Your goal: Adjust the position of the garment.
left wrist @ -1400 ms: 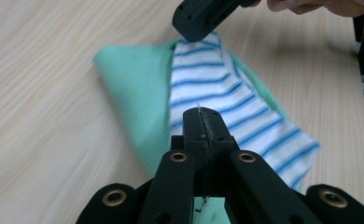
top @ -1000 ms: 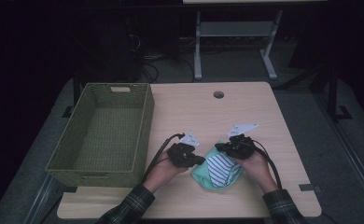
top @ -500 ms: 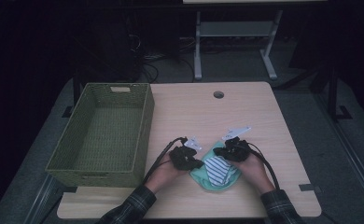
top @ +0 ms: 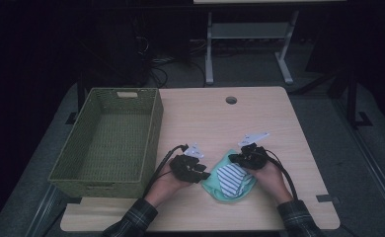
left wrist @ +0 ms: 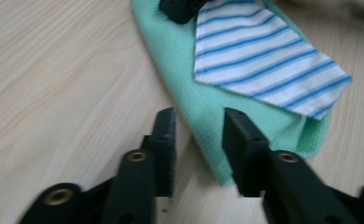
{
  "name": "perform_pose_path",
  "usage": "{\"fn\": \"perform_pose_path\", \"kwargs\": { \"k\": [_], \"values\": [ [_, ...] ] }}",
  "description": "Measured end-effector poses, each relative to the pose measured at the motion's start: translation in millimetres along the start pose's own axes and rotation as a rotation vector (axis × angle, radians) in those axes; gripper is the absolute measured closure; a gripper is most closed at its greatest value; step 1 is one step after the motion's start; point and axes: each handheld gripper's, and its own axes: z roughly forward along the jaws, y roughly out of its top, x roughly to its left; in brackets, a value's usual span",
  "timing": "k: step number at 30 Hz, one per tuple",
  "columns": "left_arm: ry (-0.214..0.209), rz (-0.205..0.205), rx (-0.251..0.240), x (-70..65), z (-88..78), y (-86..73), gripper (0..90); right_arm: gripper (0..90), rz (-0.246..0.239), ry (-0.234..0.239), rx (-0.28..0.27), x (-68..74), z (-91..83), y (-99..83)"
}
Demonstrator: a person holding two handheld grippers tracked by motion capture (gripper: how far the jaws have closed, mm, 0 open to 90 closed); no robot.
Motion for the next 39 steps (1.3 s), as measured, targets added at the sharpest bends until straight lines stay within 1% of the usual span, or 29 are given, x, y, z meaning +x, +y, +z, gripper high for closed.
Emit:
{"fn": "perform_pose_path", "kwargs": {
  "k": [1, 3, 4, 5, 6, 7, 8, 10, 12, 13, 15, 17, 18, 20, 21, 22, 23, 24, 25, 27, 28, 30, 32, 33, 34, 35, 37, 38, 39],
  "values": [
    [0.01, -0.005, 0.002, 0.7, -1.3, -2.0, 54.4, 90.0, 0.0, 0.0, 0.002, 0.0, 0.7, -0.2],
    [0.023, 0.002, 0.015, 3.0, -4.2, -5.5, 48.7, 90.0, -0.004, -0.002, 0.008, 0.1, 2.4, -0.6],
    [0.025, -0.018, 0.001, 2.5, -4.5, -6.9, 46.1, 90.0, -0.006, -0.002, 0.014, 0.2, 3.1, -0.7],
    [0.028, -0.009, 0.011, 3.6, -6.3, -8.1, 43.4, 90.0, -0.004, -0.001, 0.014, 0.2, 3.5, -1.0],
    [0.031, -0.022, -0.004, 2.7, -6.1, -9.4, 41.2, 90.0, -0.006, -0.001, 0.014, -0.5, 3.5, -1.1],
    [0.032, -0.01, 0.009, 3.2, -7.2, -10.4, 39.5, 90.0, -0.007, -0.005, 0.016, -0.9, 3.4, -1.1],
    [0.034, -0.016, 0.0, 2.0, -6.5, -11.7, 37.5, 90.0, -0.007, -0.01, 0.016, -1.4, 3.2, -1.3],
    [0.031, -0.004, 0.01, 2.1, -7.3, -12.6, 37.1, 90.0, 0.001, -0.018, 0.016, -3.3, 2.3, -1.9],
    [0.032, -0.009, 0.006, 2.0, -6.6, -12.9, 34.6, 90.0, 0.002, -0.032, 0.015, -6.7, 1.1, -2.8],
    [0.03, -0.007, 0.007, 2.0, -6.1, -13.0, 33.7, 90.0, 0.007, -0.035, 0.013, -8.8, 0.2, -3.5],
    [0.032, -0.017, 0.003, 0.8, -3.6, -13.4, 31.0, 90.0, 0.024, -0.049, 0.014, -13.3, -2.2, -5.2],
    [0.029, -0.011, 0.015, 0.4, -0.4, -14.0, 27.7, 90.0, 0.033, -0.064, 0.013, -18.9, -4.8, -7.2],
    [0.027, -0.001, 0.027, 0.9, 0.9, -14.3, 25.9, 90.0, 0.039, -0.071, 0.012, -21.4, -6.0, -8.2],
    [0.015, -0.002, 0.032, 0.2, 5.3, -15.0, 22.5, 90.0, 0.051, -0.087, 0.013, -26.2, -8.5, -9.9],
    [0.017, -0.001, 0.04, -0.5, 7.3, -15.4, 20.8, 90.0, 0.055, -0.095, 0.017, -28.5, -9.9, -10.6],
    [0.019, 0.015, 0.055, -0.5, 8.9, -15.8, 19.3, 90.0, 0.059, -0.106, 0.019, -30.7, -11.2, -11.3],
    [0.021, 0.015, 0.062, -1.4, 11.0, -16.2, 18.1, 90.0, 0.058, -0.115, 0.017, -33.4, -12.0, -12.1],
    [0.025, 0.032, 0.081, -1.1, 12.0, -16.6, 16.9, 90.0, 0.065, -0.122, 0.02, -35.5, -13.1, -12.7],
    [0.029, 0.035, 0.085, -1.6, 13.4, -17.0, 16.0, 90.0, 0.071, -0.129, 0.022, -37.8, -14.1, -13.3],
    [0.037, 0.027, 0.079, -2.7, 15.5, -17.7, 14.6, 90.0, 0.073, -0.14, 0.025, -42.6, -16.0, -14.3],
    [0.037, 0.036, 0.088, -1.9, 14.9, -17.4, 14.6, 90.0, 0.079, -0.139, 0.028, -44.2, -16.8, -14.3],
    [0.043, 0.032, 0.082, -1.9, 15.2, -17.9, 14.6, 90.0, 0.087, -0.136, 0.02, -46.2, -19.1, -13.5],
    [0.046, 0.03, 0.078, -1.6, 15.4, -18.2, 14.5, 90.0, 0.098, -0.129, -0.001, -47.6, -22.7, -11.5],
    [0.048, 0.033, 0.079, -1.5, 15.5, -18.4, 14.3, 90.0, 0.096, -0.127, -0.004, -49.2, -23.8, -9.8],
    [0.052, 0.043, 0.082, -1.3, 15.5, -18.5, 13.9, 90.0, 0.098, -0.13, 0.008, -50.5, -24.1, -6.9],
    [0.054, 0.042, 0.079, -1.7, 15.9, -18.8, 13.7, 90.0, 0.095, -0.135, 0.004, -52.0, -24.8, -4.0],
    [0.058, 0.046, 0.078, -2.4, 16.4, -19.1, 12.8, 90.0, 0.091, -0.134, -0.02, -56.7, -25.5, 1.3],
    [0.06, 0.04, 0.067, -3.2, 17.1, -19.5, 12.8, 90.0, 0.091, -0.136, -0.006, -59.4, -23.8, 4.4],
    [0.065, 0.039, 0.05, -3.4, 18.0, -20.0, 12.7, 90.0, 0.087, -0.143, -0.003, -61.3, -22.5, 7.2]
  ]
}}
